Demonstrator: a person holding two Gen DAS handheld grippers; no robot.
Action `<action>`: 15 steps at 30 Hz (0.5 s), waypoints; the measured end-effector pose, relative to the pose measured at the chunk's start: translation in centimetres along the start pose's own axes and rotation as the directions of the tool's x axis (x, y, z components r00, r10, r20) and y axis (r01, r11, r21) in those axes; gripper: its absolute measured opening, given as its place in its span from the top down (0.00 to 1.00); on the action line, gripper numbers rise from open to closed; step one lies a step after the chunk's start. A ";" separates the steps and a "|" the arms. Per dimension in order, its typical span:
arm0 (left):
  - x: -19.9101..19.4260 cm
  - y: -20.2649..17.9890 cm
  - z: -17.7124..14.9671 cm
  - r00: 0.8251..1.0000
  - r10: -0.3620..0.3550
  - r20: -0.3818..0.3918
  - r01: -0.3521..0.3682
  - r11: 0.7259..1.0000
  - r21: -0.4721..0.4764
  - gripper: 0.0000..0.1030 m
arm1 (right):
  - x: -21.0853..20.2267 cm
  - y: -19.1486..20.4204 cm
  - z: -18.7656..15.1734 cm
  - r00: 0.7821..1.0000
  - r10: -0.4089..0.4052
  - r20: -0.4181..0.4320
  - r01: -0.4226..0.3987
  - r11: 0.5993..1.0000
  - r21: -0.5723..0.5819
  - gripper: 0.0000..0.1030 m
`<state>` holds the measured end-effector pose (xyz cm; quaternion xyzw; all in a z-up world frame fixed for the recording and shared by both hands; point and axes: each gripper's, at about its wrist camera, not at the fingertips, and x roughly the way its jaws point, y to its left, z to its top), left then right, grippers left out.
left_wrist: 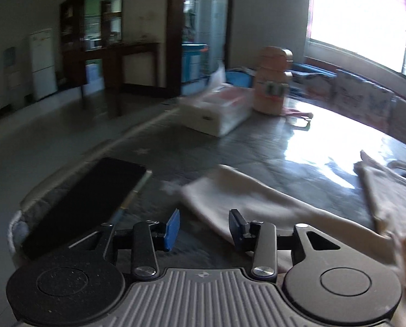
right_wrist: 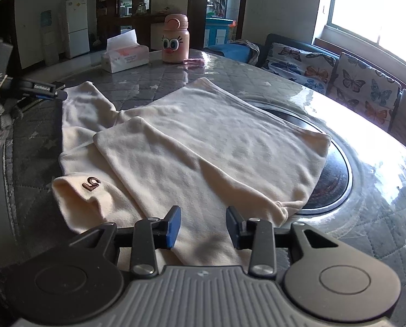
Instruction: Fold clothes
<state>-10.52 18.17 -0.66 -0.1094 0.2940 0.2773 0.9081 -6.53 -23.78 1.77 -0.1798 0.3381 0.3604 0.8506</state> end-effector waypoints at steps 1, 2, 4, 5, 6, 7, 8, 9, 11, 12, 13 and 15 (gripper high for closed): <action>0.6 0.3 0.1 1.000 0.013 -0.006 -0.013 1.000 -0.006 0.57 | 0.0 0.1 0.0 1.000 0.001 0.000 -0.001 1.000 0.000 0.64; 1.0 0.5 0.2 1.000 0.018 -0.008 -0.018 1.000 -0.014 0.57 | 0.0 0.1 0.1 1.000 0.002 0.002 -0.002 1.000 0.000 0.65; 1.6 0.9 0.4 1.000 0.026 -0.005 -0.026 0.999 -0.026 0.58 | -0.1 0.1 0.1 1.000 0.001 0.006 -0.001 1.000 0.001 0.64; 1.7 0.9 0.5 1.000 0.026 -0.005 -0.026 0.999 -0.027 0.58 | -0.2 0.1 0.2 1.000 0.000 0.007 0.000 1.000 0.003 0.64; 1.9 1.0 0.6 1.000 0.023 -0.004 -0.023 0.999 -0.028 0.59 | -0.2 0.1 0.2 1.000 -0.001 0.008 0.001 1.000 0.005 0.64; 2.0 1.0 0.7 1.000 0.021 -0.004 -0.021 0.999 -0.029 0.63 | -0.2 0.1 0.2 1.000 -0.002 0.009 0.002 1.000 0.006 0.64; 2.1 1.0 0.8 1.000 0.015 -0.003 -0.015 0.999 -0.029 0.68 | -0.2 0.1 0.2 1.000 -0.003 0.010 0.003 1.000 0.008 0.64; 2.2 0.9 0.8 1.000 0.008 -0.002 -0.008 1.000 -0.029 0.80 | -0.2 0.1 0.1 1.000 -0.003 0.010 0.003 1.000 0.010 0.64; 2.3 0.9 1.0 1.000 -0.010 -0.004 0.010 0.999 -0.039 0.92 | -0.3 0.1 0.1 1.000 -0.004 0.012 0.004 1.000 0.015 0.64; 1.9 0.7 1.1 1.000 -0.018 -0.004 0.018 0.999 -0.043 0.94 | -0.3 0.1 0.1 1.000 -0.005 0.014 0.004 1.000 0.017 0.64; 1.4 0.5 1.2 1.000 -0.031 0.003 0.031 0.999 -0.043 0.95 | -0.4 0.2 0.1 1.000 -0.006 0.017 0.005 1.000 0.018 0.64; 0.3 0.0 1.5 0.998 -0.066 0.022 0.067 0.997 -0.038 0.96 | -0.6 0.1 0.1 1.000 -0.007 0.025 0.007 1.000 0.022 0.64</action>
